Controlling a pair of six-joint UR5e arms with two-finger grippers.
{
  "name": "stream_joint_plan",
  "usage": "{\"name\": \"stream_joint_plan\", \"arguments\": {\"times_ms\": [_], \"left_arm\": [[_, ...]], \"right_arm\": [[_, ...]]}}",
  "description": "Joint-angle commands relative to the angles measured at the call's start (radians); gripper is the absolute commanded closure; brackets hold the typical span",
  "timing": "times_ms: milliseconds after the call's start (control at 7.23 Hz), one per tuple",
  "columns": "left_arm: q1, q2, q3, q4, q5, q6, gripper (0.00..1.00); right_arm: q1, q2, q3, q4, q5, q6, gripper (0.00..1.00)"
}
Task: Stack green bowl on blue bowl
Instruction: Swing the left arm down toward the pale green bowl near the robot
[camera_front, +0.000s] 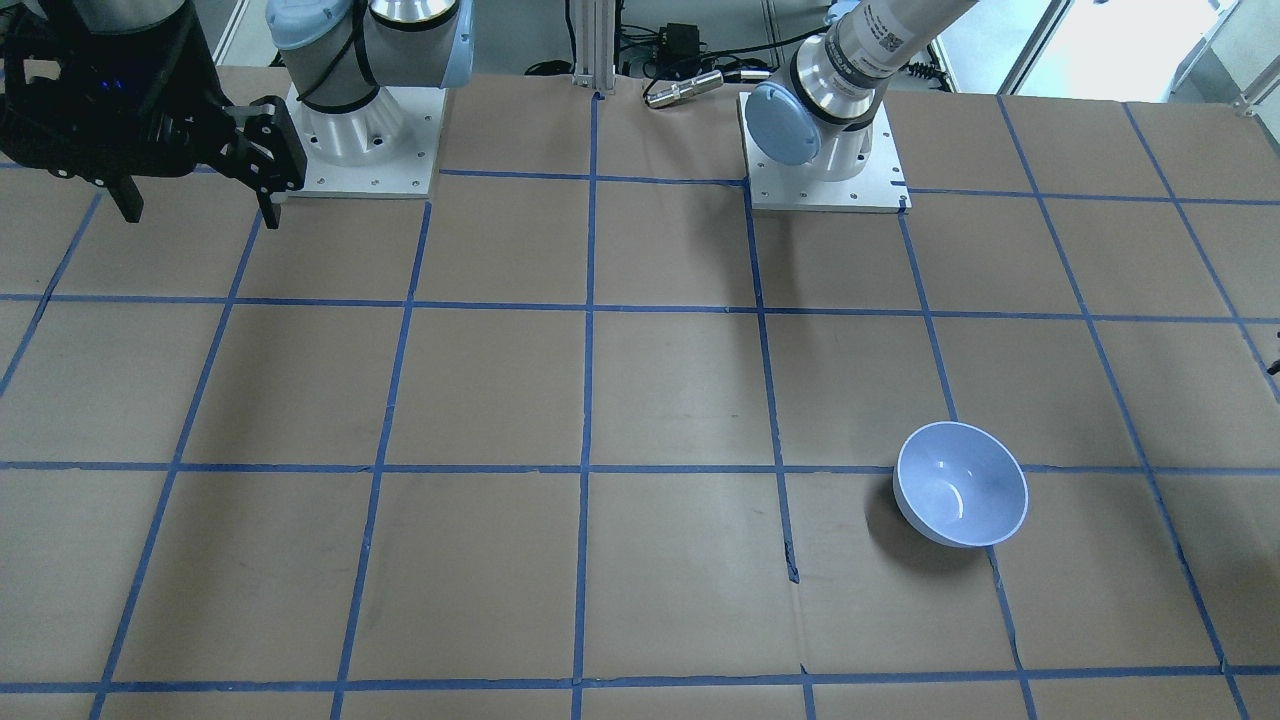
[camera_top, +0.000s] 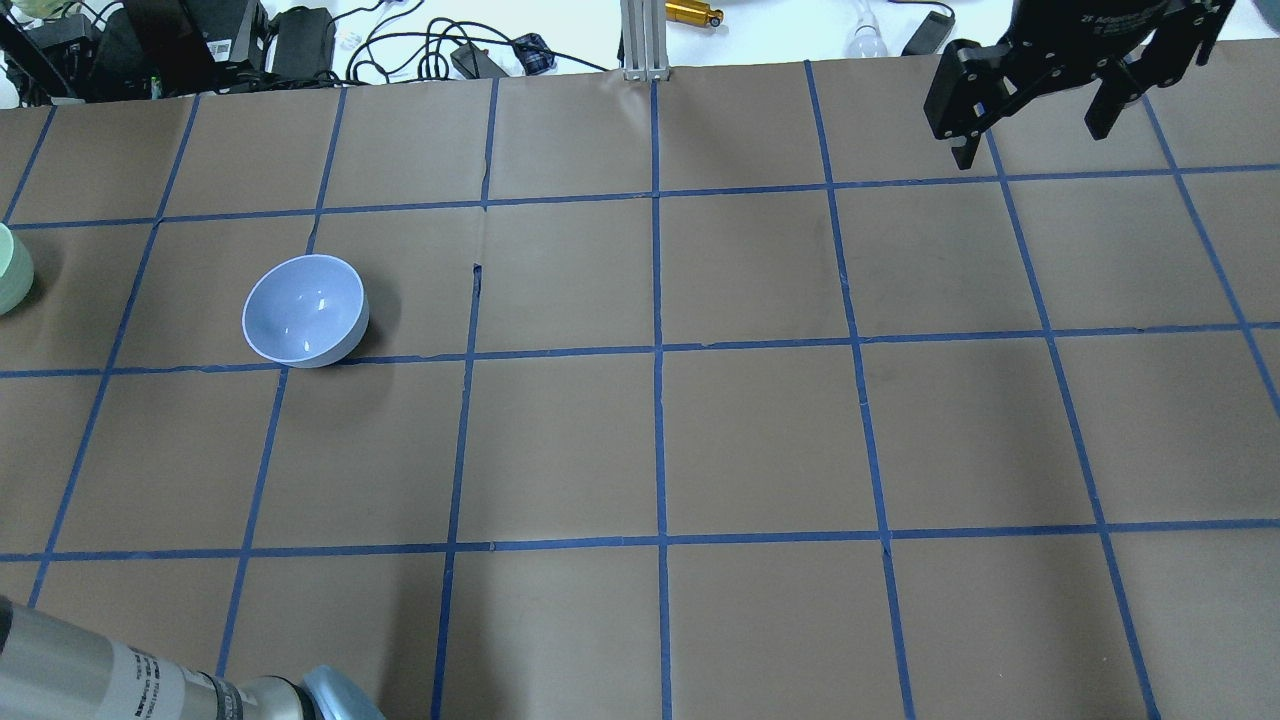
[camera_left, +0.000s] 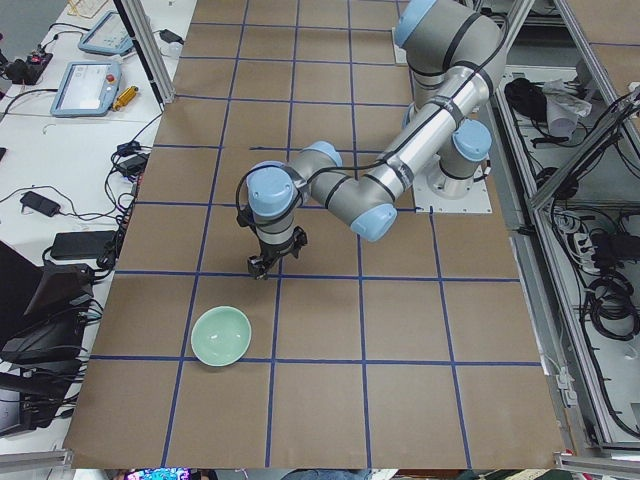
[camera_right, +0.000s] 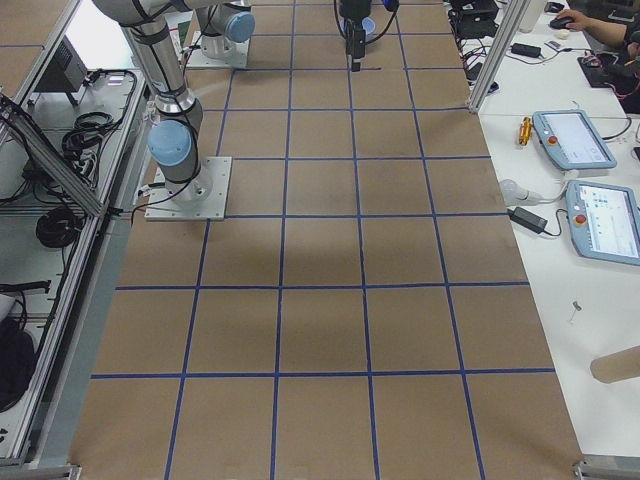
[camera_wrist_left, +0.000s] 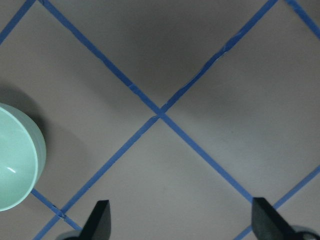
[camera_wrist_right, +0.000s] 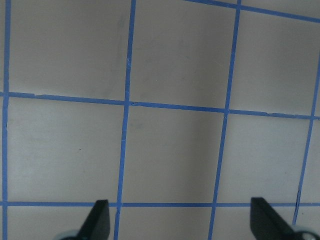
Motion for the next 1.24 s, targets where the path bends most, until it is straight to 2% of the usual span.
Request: {"name": "stream_joint_plan", "arguments": {"times_ms": [0,415,1106], "left_arm": [[0.042,-0.143,0.119,0.014,-0.029,0.186,0.00],[0.042,-0.308,0.286,0.005,-0.051,0.271,0.00],[0.042,-0.392,0.323,0.008,-0.040,0.383,0.02]], "right_arm": [[0.000,0.000,0.000,0.000,0.000,0.000,0.00],[0.000,0.000,0.000,0.000,0.000,0.000,0.00],[0.000,0.000,0.000,0.000,0.000,0.000,0.00]]}}
